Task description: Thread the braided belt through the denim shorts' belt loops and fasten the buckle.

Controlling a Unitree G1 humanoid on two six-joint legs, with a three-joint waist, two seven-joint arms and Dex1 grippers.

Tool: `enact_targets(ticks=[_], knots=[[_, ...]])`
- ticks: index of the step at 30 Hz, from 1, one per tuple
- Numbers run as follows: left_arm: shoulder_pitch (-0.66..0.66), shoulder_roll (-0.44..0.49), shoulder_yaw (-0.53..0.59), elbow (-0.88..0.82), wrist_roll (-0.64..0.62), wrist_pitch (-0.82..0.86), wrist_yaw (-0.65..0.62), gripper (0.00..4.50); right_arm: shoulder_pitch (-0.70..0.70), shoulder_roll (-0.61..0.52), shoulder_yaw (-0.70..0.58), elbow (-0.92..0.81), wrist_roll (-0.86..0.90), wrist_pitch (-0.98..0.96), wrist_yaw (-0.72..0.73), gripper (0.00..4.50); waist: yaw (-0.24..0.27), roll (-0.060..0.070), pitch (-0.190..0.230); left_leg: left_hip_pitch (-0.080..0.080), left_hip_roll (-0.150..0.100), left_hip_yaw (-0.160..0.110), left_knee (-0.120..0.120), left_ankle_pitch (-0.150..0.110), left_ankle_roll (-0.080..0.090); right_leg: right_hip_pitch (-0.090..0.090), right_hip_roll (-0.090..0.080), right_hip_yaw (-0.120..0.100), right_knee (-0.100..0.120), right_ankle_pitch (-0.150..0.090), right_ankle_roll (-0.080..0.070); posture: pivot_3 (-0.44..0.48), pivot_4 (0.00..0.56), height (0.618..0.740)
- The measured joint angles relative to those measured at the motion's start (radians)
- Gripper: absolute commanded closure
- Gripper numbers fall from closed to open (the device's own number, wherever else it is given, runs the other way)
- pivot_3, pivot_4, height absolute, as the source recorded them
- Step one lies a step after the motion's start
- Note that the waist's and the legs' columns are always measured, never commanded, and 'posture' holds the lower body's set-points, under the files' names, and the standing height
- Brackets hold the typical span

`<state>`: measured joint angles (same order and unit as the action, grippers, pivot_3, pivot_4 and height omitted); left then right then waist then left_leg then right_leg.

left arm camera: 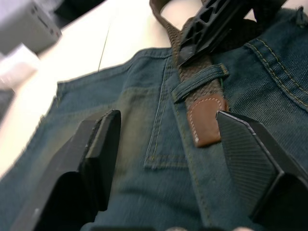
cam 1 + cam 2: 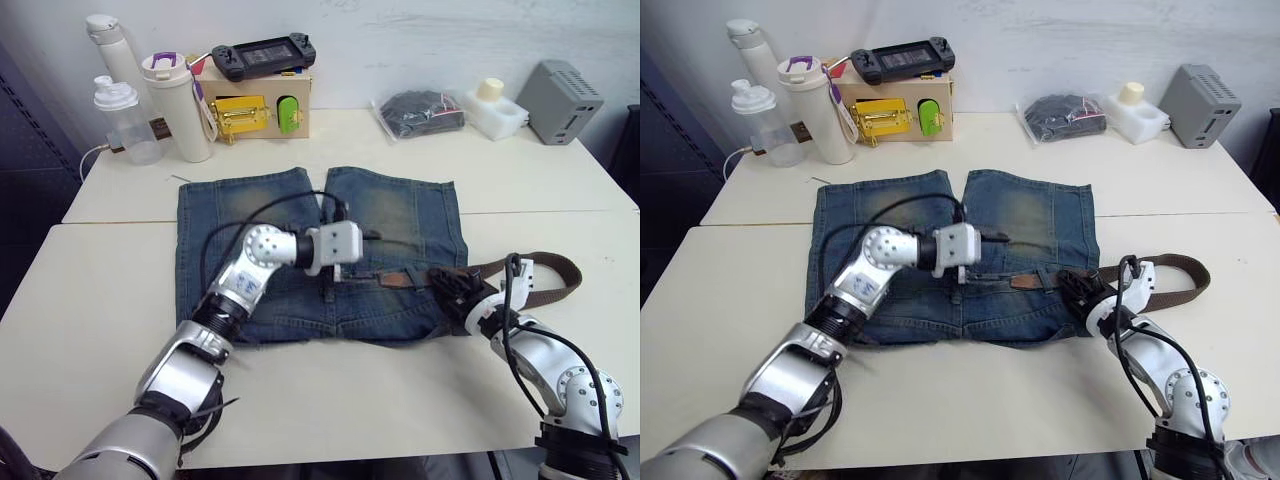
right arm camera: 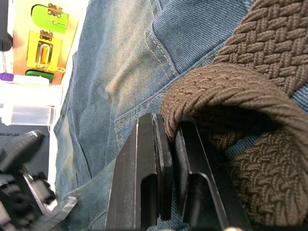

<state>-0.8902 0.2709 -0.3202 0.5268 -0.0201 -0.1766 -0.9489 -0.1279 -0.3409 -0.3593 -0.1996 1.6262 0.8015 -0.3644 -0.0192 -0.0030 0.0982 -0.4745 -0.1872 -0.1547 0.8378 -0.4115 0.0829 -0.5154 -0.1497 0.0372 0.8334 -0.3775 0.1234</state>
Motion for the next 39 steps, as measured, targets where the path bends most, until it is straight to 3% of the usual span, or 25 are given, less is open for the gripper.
enact_targets(ticks=[5,9,16,23,39], knots=[[-0.058,-0.006,0.045,0.091,-0.097,0.147,-0.192,1.26,-0.016,0.000,0.007,0.009,-0.020,0.003,0.016,4.50,-0.011,0.000,0.000,0.000,0.000,0.000,0.000,0.000,0.000,0.000,0.000,-0.002,-0.001,0.000,0.000,0.000,0.150,0.646],[-0.077,-0.033,0.019,0.165,-0.049,0.097,-0.207,1.26,-0.017,0.000,0.006,0.010,-0.033,0.002,0.023,4.50,-0.008,0.000,0.000,0.000,0.000,0.000,0.000,0.000,0.000,0.002,-0.001,0.000,-0.002,0.000,0.000,0.000,0.150,0.646],[-0.094,-0.079,-0.048,0.266,0.123,-0.105,-0.041,1.26,-0.012,0.007,0.005,0.002,-0.038,-0.007,0.020,4.50,-0.007,0.000,0.000,0.000,0.000,0.000,0.000,0.000,0.000,0.002,-0.001,0.002,-0.002,0.000,0.000,0.000,0.150,0.646],[-0.093,-0.086,-0.106,0.259,0.259,-0.252,0.074,1.26,-0.008,0.016,0.000,-0.002,-0.030,-0.019,0.003,4.50,-0.006,-0.001,0.000,0.000,0.000,0.000,0.000,0.000,0.000,0.002,-0.001,0.003,-0.002,0.000,0.000,0.000,0.150,0.646],[-0.084,-0.047,-0.108,0.248,0.321,-0.313,0.175,1.26,-0.019,0.080,-0.021,0.016,0.151,-0.082,-0.143,4.50,-0.009,-0.001,-0.001,0.000,0.000,0.000,-0.001,0.000,0.000,0.000,-0.001,0.003,0.001,0.000,0.000,0.000,0.150,0.646]])
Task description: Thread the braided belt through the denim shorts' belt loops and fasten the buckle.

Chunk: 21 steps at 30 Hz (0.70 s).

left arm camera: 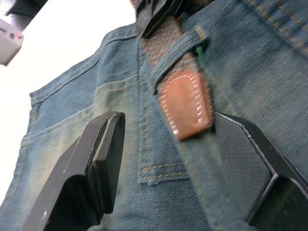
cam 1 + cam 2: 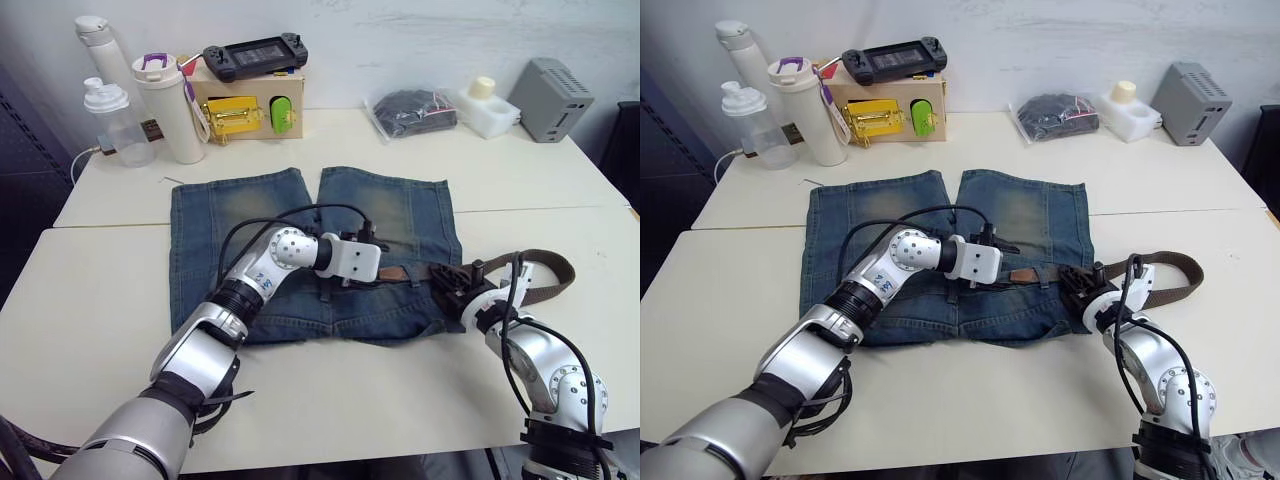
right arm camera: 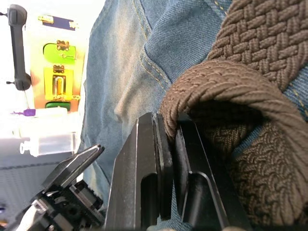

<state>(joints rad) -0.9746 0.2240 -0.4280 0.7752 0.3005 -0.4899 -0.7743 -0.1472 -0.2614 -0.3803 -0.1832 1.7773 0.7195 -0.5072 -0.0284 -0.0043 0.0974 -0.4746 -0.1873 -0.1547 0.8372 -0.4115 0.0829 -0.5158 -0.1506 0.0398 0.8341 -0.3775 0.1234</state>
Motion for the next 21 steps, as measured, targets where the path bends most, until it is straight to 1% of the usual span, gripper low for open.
enact_targets(ticks=[5,10,17,21], knots=[[0.064,0.086,0.006,-0.109,0.043,-0.106,0.070,1.26,0.018,0.024,0.032,-0.031,0.038,-0.019,-0.040,4.50,0.000,0.000,0.000,0.000,0.001,0.000,0.000,-0.001,-0.001,-0.001,0.001,0.000,0.001,0.000,0.000,0.000,0.150,0.646],[0.163,0.132,-0.005,-0.229,0.082,-0.219,0.119,1.26,0.024,0.032,0.047,-0.039,0.048,-0.035,-0.046,4.50,0.000,0.000,0.000,0.000,0.001,0.000,0.000,-0.001,-0.001,-0.001,0.001,-0.002,0.001,0.000,0.000,0.000,0.150,0.646],[0.166,0.149,-0.015,-0.253,0.156,-0.263,0.187,1.26,0.024,0.039,0.059,-0.041,0.059,-0.047,-0.051,4.50,-0.001,0.001,0.000,0.000,0.001,0.000,0.000,-0.001,-0.001,-0.001,0.001,-0.003,0.002,0.000,0.000,0.000,0.150,0.646],[0.159,0.136,-0.025,-0.225,0.227,-0.272,0.277,1.26,0.027,0.048,0.070,-0.046,0.067,-0.054,-0.055,4.50,-0.001,0.001,0.000,0.000,0.001,0.000,0.000,-0.001,-0.001,-0.001,0.001,-0.003,0.002,0.000,0.000,0.000,0.150,0.646]])
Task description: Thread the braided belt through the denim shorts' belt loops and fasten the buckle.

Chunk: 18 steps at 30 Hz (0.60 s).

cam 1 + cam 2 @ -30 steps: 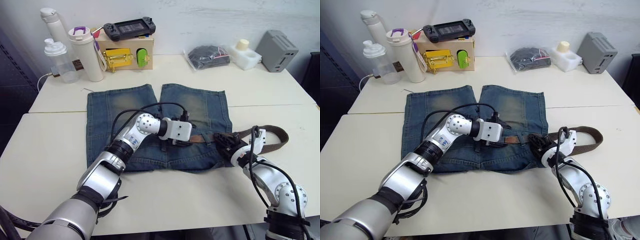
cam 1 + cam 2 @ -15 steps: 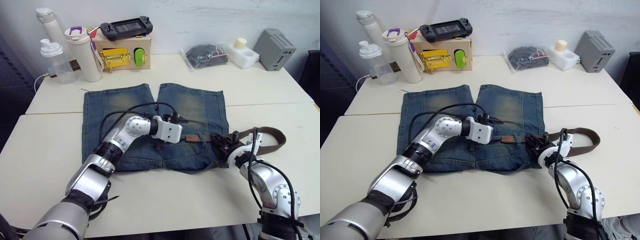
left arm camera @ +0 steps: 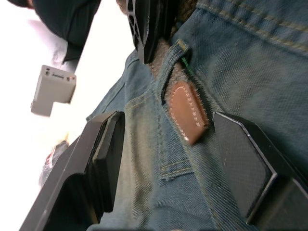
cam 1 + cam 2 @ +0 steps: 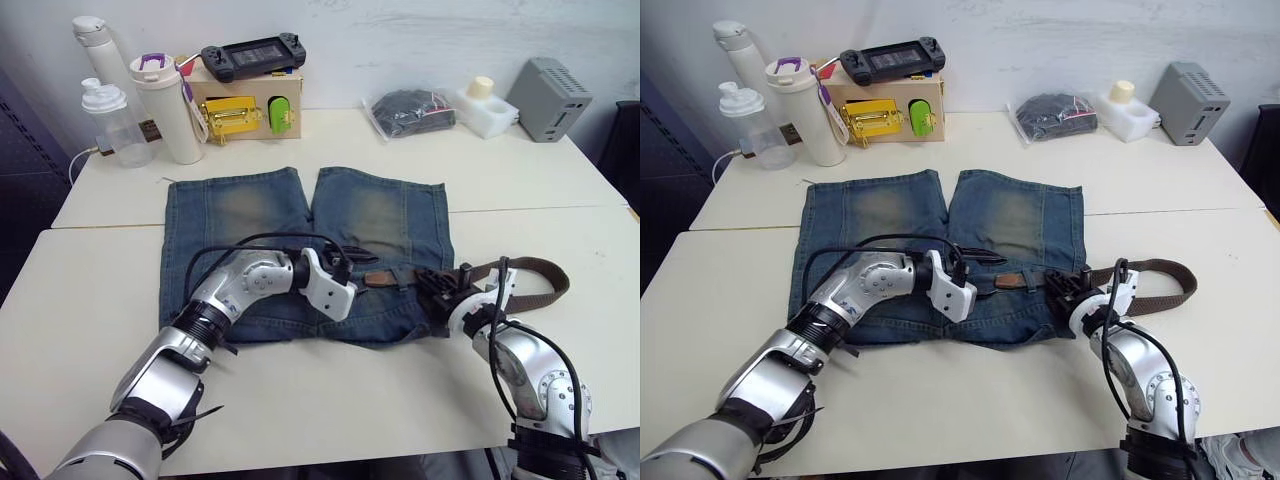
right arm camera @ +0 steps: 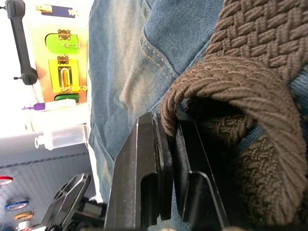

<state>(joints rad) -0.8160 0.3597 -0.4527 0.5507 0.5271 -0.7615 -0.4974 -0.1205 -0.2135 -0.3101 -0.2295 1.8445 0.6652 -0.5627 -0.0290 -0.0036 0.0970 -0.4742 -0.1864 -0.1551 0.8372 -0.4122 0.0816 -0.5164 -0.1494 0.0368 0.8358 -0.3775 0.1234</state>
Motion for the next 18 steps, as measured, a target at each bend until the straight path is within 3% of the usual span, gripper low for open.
enact_targets(ticks=[7,13,16,18], knots=[[-0.004,-0.029,-0.011,0.048,0.070,-0.017,0.133,1.26,0.007,0.010,0.015,-0.014,0.006,-0.012,-0.012,4.50,0.000,0.000,0.000,0.000,0.000,0.000,0.000,0.000,0.000,0.000,0.000,0.000,0.001,0.000,0.000,0.000,0.150,0.646],[0.028,-0.001,-0.009,0.029,0.079,-0.053,0.192,1.26,0.024,0.013,0.042,-0.040,0.006,-0.014,-0.018,4.50,-0.002,0.000,0.000,0.000,0.000,0.000,0.000,0.000,0.000,-0.001,0.000,0.000,0.001,0.000,0.000,0.000,0.150,0.646],[0.073,0.025,0.004,-0.025,0.068,-0.058,0.195,1.99,0.031,0.018,0.054,-0.047,0.006,-0.015,-0.017,4.50,-0.003,0.001,-0.001,0.000,0.000,0.000,0.000,0.000,0.000,-0.001,0.000,0.000,0.002,0.000,0.000,0.000,0.150,0.646],[0.090,0.039,0.006,-0.063,0.060,-0.058,0.187,2.87,0.034,0.018,0.061,-0.051,0.007,-0.017,-0.016,4.50,-0.002,0.001,-0.001,0.000,0.000,0.000,0.000,0.000,0.000,-0.001,0.000,-0.001,0.002,0.000,0.000,0.000,0.150,0.646]])
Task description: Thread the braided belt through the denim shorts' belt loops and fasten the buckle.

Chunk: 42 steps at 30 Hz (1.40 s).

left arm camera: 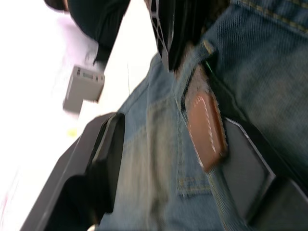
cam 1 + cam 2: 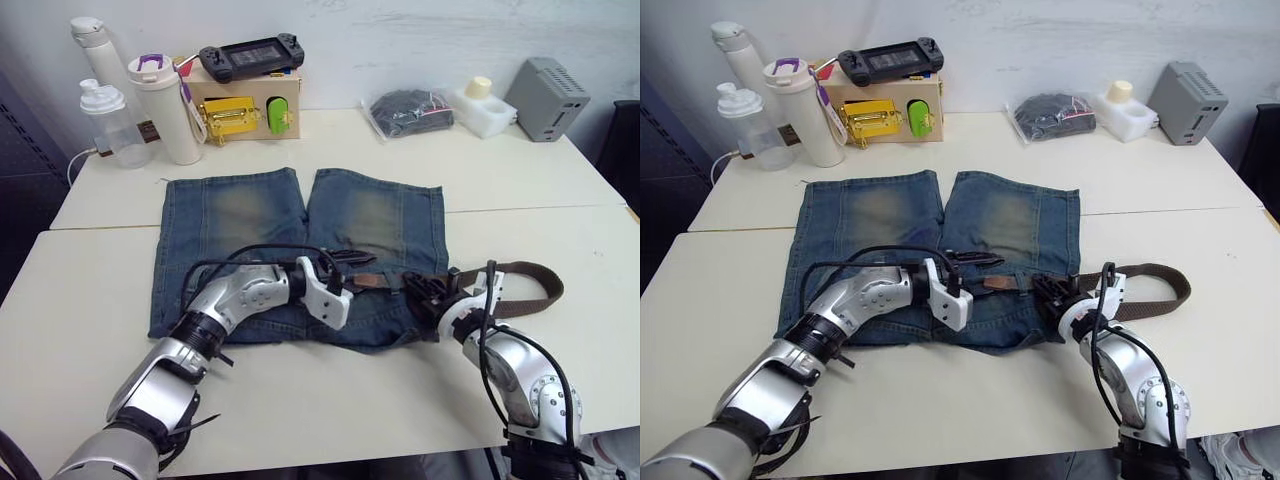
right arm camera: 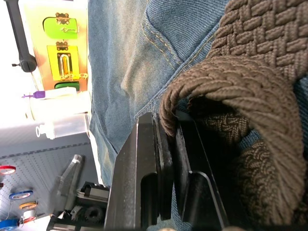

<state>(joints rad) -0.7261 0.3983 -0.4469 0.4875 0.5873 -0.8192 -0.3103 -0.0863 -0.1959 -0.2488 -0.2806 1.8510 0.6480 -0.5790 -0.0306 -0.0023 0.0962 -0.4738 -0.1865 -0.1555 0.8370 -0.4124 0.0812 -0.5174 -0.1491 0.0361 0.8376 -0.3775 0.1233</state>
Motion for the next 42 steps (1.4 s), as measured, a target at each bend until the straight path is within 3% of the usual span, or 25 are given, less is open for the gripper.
enact_targets(ticks=[4,12,17,22,28,31,35,39,42], knots=[[-0.001,0.007,0.011,-0.033,-0.013,0.012,-0.017,4.46,0.000,0.000,0.005,0.000,0.001,-0.001,0.004,4.50,0.000,0.003,-0.002,0.001,0.000,0.000,0.000,0.000,0.000,0.000,0.000,0.000,0.000,0.000,0.000,0.000,0.150,0.646],[-0.006,-0.009,0.010,-0.042,-0.030,0.056,-0.058,4.46,-0.008,-0.030,0.005,0.015,-0.003,0.007,0.023,4.50,0.003,0.005,-0.003,0.001,-0.001,0.000,0.000,0.000,0.000,0.001,0.000,-0.001,0.000,0.000,0.000,0.000,0.150,0.646],[-0.015,-0.030,0.003,-0.052,-0.050,0.101,-0.123,4.50,-0.027,-0.067,0.001,0.022,-0.007,0.009,0.045,2.56,0.003,0.005,-0.003,0.001,-0.002,0.000,0.000,0.000,0.000,0.001,0.000,0.000,-0.001,0.000,0.000,0.000,0.150,0.646],[-0.015,-0.044,-0.004,-0.107,-0.096,0.210,-0.238,4.50,-0.041,-0.175,-0.017,0.011,0.005,0.033,0.078,0.11,0.005,0.005,-0.003,0.000,-0.002,0.000,0.001,0.000,0.000,0.001,-0.001,0.000,-0.001,0.000,0.000,0.000,0.150,0.646],[-0.019,-0.057,-0.003,-0.166,-0.135,0.347,-0.344,4.50,0.005,-0.540,-0.069,-0.126,-0.087,0.211,0.324,0.04,0.007,0.006,-0.002,-0.001,0.001,-0.001,0.000,0.000,0.001,0.004,-0.002,-0.001,-0.008,0.000,0.000,0.000,0.150,0.646],[-0.038,-0.072,-0.005,-0.164,-0.141,0.373,-0.363,4.50,0.075,-0.663,-0.084,-0.245,-0.279,0.222,0.582,0.04,0.013,0.005,-0.001,-0.002,0.001,0.001,0.000,0.000,0.001,0.005,-0.003,-0.001,-0.011,0.000,0.000,0.000,0.150,0.646],[-0.064,-0.102,-0.006,-0.138,-0.142,0.382,-0.360,4.50,0.217,-0.809,-0.032,-0.416,-0.721,0.061,0.941,0.04,0.035,0.004,0.000,-0.001,0.001,0.001,0.000,0.001,0.002,0.010,-0.002,-0.003,-0.020,0.000,0.000,0.000,0.150,0.646],[-0.072,-0.119,-0.007,-0.105,-0.146,0.379,-0.358,4.50,0.329,-0.891,0.155,-0.413,-1.217,-0.206,1.104,0.04,0.044,0.002,0.000,-0.001,0.000,0.003,0.001,0.002,0.004,0.013,-0.002,-0.005,-0.026,0.000,0.001,0.000,0.150,0.646],[-0.077,-0.124,-0.007,-0.088,-0.150,0.373,-0.358,4.50,0.354,-0.882,0.227,-0.362,-1.446,-0.355,1.141,0.04,0.053,0.001,0.001,-0.001,-0.001,0.005,0.002,0.002,0.004,0.013,-0.004,-0.004,-0.025,0.000,0.001,0.000,0.150,0.646]])
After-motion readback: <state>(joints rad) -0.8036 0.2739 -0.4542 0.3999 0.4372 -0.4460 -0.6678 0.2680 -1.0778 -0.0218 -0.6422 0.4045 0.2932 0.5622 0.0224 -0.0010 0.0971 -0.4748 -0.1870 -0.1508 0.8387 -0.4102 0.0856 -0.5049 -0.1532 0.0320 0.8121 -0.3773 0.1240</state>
